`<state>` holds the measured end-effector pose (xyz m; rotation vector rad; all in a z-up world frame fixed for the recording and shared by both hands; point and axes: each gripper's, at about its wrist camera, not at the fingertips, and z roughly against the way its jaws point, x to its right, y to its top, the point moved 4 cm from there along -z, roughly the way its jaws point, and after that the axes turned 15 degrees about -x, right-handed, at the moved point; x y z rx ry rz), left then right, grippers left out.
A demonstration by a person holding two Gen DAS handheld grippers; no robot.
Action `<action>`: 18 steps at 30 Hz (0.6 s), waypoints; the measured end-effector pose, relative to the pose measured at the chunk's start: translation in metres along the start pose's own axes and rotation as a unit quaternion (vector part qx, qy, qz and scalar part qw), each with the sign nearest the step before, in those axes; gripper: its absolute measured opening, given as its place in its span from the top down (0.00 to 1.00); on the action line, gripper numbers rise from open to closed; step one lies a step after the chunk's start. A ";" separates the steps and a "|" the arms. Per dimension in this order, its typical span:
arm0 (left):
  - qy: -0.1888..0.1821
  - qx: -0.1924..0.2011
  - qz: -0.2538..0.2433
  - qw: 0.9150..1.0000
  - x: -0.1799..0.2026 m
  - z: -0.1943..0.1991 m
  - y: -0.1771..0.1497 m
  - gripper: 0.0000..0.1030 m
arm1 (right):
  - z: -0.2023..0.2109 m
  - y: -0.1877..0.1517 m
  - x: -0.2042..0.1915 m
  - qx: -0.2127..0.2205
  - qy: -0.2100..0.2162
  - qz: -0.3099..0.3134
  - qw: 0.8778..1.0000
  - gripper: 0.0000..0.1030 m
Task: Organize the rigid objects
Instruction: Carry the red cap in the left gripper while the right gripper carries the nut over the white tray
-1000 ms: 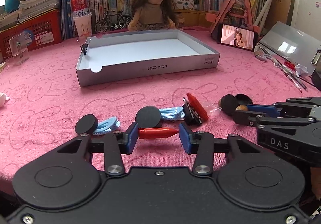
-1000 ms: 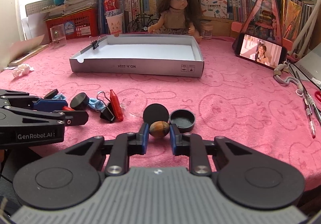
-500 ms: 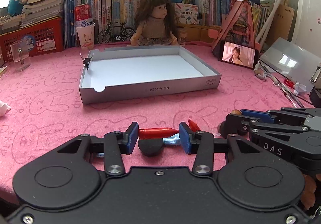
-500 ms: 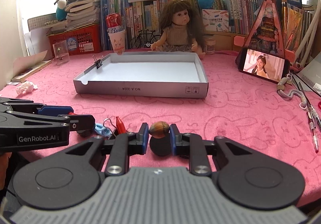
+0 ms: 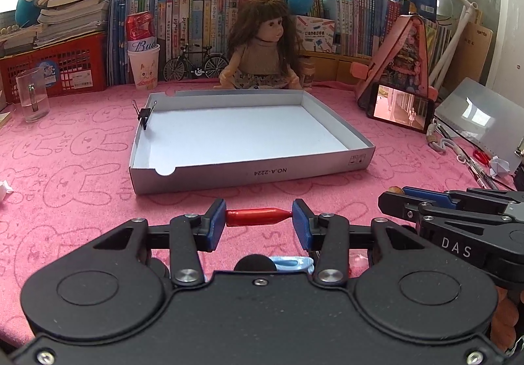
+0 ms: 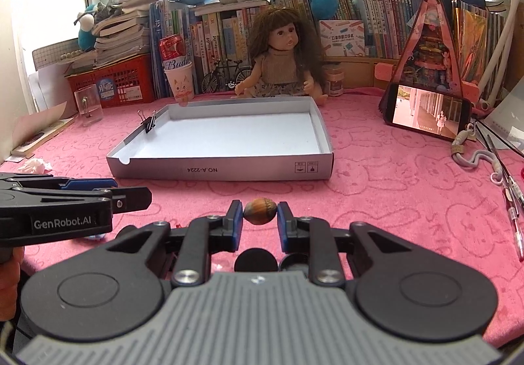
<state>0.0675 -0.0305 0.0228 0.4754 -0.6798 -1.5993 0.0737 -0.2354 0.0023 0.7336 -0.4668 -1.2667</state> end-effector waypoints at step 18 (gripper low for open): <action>-0.004 0.005 0.016 1.000 -0.012 -0.016 0.034 0.59 | -0.016 0.028 0.013 -0.002 -0.002 -0.019 1.000 0.74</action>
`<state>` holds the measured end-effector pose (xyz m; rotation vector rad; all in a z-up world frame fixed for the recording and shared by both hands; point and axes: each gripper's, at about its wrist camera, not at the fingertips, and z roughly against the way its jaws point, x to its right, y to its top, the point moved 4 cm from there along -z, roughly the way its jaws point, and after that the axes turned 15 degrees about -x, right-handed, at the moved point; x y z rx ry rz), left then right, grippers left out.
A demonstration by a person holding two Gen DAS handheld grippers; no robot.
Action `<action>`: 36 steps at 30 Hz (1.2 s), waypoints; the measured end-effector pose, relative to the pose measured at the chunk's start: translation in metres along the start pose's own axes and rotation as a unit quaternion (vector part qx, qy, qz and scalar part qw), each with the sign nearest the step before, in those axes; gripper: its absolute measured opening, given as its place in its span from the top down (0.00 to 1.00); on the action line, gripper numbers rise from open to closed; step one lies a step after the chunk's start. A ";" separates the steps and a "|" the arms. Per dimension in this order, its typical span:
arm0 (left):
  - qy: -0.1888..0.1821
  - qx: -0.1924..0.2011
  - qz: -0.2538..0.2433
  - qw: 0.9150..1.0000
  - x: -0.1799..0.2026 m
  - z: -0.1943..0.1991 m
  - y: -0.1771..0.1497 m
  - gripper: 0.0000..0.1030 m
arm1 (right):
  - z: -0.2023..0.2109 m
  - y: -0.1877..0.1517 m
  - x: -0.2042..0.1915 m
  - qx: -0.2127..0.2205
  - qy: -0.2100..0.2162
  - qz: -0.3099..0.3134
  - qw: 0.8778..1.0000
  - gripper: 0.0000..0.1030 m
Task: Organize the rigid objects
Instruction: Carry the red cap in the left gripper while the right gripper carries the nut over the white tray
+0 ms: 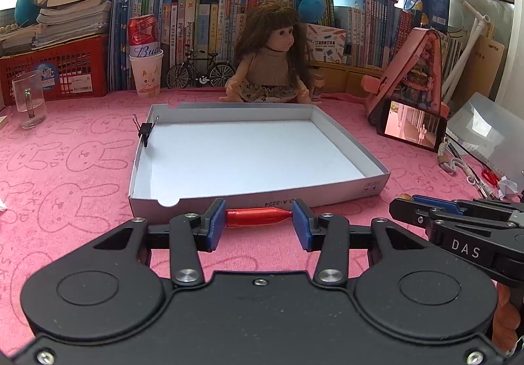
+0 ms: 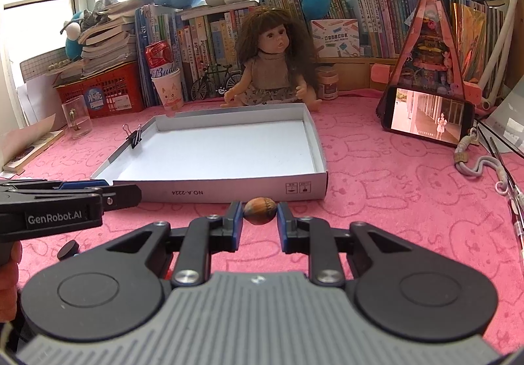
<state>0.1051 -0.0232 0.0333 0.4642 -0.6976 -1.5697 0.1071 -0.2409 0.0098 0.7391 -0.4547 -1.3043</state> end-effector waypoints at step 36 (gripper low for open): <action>0.025 -0.042 0.040 0.998 -0.028 -0.107 0.069 0.59 | -0.095 0.075 0.016 -0.050 0.015 -0.031 0.998 0.74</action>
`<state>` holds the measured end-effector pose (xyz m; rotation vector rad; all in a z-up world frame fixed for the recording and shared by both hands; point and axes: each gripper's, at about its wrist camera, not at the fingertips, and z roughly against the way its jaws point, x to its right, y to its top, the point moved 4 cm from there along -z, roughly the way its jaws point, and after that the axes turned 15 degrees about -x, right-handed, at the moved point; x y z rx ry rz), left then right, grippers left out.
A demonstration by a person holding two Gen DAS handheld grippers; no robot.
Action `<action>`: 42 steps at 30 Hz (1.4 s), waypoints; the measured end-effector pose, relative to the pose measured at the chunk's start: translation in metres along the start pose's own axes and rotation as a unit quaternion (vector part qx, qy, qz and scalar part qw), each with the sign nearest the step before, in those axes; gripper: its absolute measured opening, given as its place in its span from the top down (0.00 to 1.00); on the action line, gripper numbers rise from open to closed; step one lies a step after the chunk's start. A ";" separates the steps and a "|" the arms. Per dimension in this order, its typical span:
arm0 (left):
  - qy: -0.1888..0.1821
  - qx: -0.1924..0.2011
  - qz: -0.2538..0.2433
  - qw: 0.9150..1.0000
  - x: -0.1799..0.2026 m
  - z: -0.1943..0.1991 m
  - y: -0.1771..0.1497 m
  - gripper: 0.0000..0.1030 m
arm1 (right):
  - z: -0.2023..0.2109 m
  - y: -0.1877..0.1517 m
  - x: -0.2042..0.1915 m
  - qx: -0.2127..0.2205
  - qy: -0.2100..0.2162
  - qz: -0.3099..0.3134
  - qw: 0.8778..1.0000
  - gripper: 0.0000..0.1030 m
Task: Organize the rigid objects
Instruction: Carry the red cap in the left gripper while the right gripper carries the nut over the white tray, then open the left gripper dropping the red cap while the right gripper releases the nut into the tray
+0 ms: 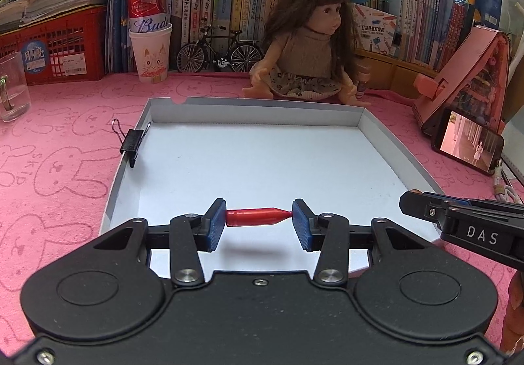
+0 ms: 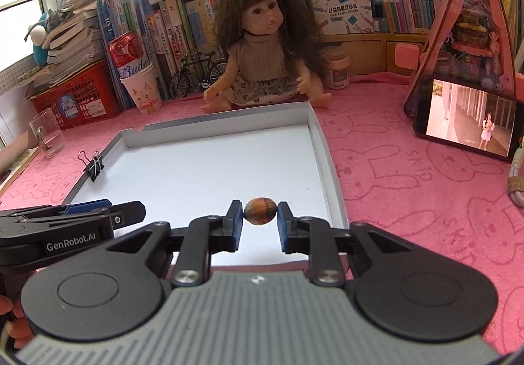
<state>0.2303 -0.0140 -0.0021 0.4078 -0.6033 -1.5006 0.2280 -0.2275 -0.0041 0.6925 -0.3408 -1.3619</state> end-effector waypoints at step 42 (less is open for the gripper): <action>0.008 0.010 -0.002 1.000 0.005 0.005 0.004 0.29 | -0.016 0.004 -0.002 -0.031 -0.016 0.005 0.999 0.40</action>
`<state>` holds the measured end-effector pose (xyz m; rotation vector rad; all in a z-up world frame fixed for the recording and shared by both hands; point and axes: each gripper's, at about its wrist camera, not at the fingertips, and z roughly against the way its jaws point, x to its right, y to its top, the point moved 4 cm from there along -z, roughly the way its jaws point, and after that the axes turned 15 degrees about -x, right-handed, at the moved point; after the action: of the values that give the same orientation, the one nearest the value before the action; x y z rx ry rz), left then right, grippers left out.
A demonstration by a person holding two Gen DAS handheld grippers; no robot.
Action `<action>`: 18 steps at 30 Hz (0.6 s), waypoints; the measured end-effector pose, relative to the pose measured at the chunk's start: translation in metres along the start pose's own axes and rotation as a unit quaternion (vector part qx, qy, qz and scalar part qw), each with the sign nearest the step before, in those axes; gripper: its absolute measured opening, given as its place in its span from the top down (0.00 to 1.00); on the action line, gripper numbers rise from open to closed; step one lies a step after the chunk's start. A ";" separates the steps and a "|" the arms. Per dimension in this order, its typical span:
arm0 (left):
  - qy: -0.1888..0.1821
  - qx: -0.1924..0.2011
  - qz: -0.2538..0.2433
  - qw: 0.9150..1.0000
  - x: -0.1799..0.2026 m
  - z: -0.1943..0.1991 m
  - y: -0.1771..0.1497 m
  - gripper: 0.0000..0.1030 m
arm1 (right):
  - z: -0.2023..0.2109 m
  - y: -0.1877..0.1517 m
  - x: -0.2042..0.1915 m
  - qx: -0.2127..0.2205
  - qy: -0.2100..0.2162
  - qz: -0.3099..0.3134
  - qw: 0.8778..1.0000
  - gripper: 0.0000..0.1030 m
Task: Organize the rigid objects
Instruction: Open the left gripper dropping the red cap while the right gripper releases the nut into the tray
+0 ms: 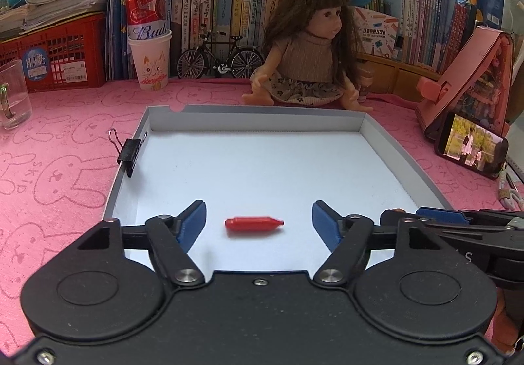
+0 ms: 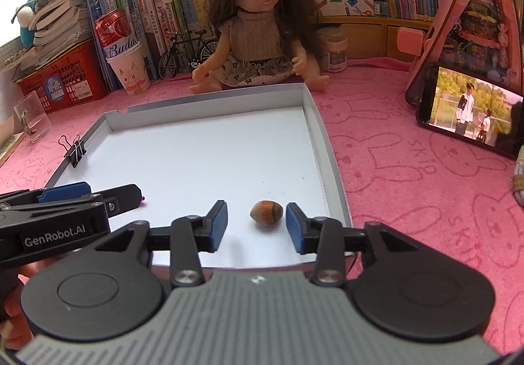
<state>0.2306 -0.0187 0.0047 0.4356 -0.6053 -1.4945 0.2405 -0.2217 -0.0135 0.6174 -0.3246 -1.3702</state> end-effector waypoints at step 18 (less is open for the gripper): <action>-0.017 0.042 -0.005 0.999 -0.003 0.058 -0.016 0.18 | 0.042 -0.015 0.003 0.043 0.016 -0.002 0.999 0.13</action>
<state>0.1828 -0.0103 0.0398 0.4795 -0.6944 -1.4933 0.2056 -0.2352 0.0106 0.7106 -0.3590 -1.3539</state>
